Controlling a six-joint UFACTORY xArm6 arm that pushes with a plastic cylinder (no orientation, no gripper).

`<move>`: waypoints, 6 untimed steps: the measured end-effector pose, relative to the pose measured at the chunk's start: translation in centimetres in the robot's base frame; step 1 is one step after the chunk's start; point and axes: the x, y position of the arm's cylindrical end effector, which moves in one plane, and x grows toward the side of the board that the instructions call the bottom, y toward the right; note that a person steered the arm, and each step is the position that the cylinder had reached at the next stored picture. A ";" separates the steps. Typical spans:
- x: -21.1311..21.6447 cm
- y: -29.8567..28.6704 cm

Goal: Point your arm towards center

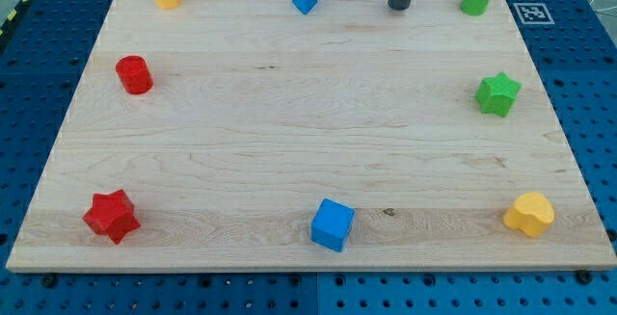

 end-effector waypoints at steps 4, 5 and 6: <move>10.8 -9.0; 14.0 -11.4; 17.2 -14.5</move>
